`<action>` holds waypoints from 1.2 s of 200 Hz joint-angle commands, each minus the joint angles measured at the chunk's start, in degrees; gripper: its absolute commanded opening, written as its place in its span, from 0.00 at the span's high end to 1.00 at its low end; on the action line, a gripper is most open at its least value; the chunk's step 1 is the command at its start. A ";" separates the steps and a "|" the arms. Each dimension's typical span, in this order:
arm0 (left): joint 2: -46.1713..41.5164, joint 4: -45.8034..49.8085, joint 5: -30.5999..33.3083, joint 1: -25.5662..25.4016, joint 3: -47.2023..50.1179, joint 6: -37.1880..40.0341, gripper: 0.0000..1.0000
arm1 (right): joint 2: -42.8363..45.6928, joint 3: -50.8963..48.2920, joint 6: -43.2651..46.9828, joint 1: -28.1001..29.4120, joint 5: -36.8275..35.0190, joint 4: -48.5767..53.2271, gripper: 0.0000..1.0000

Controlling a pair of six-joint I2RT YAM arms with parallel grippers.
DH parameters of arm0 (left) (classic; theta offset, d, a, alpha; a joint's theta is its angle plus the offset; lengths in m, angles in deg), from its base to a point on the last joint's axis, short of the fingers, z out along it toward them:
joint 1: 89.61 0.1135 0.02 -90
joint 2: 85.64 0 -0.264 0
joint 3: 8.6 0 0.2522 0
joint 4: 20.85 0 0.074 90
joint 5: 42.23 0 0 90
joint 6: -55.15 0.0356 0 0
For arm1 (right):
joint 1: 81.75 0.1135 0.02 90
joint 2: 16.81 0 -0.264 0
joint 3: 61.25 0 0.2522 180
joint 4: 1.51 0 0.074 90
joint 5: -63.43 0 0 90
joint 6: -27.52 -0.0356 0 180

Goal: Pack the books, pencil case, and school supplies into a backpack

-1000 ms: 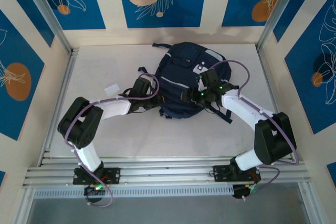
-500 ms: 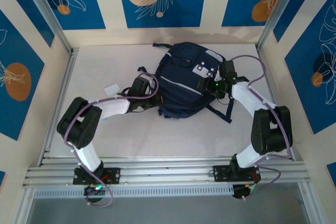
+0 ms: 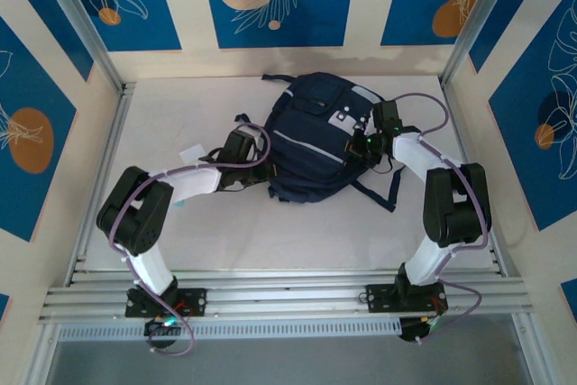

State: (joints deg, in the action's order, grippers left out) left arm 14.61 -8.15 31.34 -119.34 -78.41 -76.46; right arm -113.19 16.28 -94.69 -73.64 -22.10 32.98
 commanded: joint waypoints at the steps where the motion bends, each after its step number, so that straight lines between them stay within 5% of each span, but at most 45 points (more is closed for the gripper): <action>1: 2.59 3.34 4.00 3.33 -5.63 5.05 1.00 | 6.33 -4.76 -1.51 0.24 6.03 1.04 1.00; 50: 10.86 11.45 7.03 4.51 -23.44 13.62 1.00 | 15.63 -14.08 -14.27 3.92 13.83 -5.79 1.00; 82: 9.70 17.22 4.87 4.51 -27.58 18.25 0.61 | 15.33 -15.19 -22.20 5.06 12.82 -11.19 1.00; 108: 3.73 19.00 0.79 4.17 -22.82 19.98 0.47 | 14.15 -15.75 -27.83 5.58 11.04 -16.81 1.00; 161: -4.79 13.19 -4.57 -2.72 -11.22 16.73 0.45 | 11.99 -15.41 -31.40 7.32 8.45 -20.70 1.00; 240: 3.86 3.33 -7.39 -7.93 -13.68 13.83 0.53 | 15.65 -15.88 -35.03 7.23 8.65 -22.86 1.00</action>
State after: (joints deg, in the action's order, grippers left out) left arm 15.57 -2.19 25.61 -126.78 -89.08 -62.21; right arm -100.27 -0.48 -129.16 -66.75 -14.34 13.94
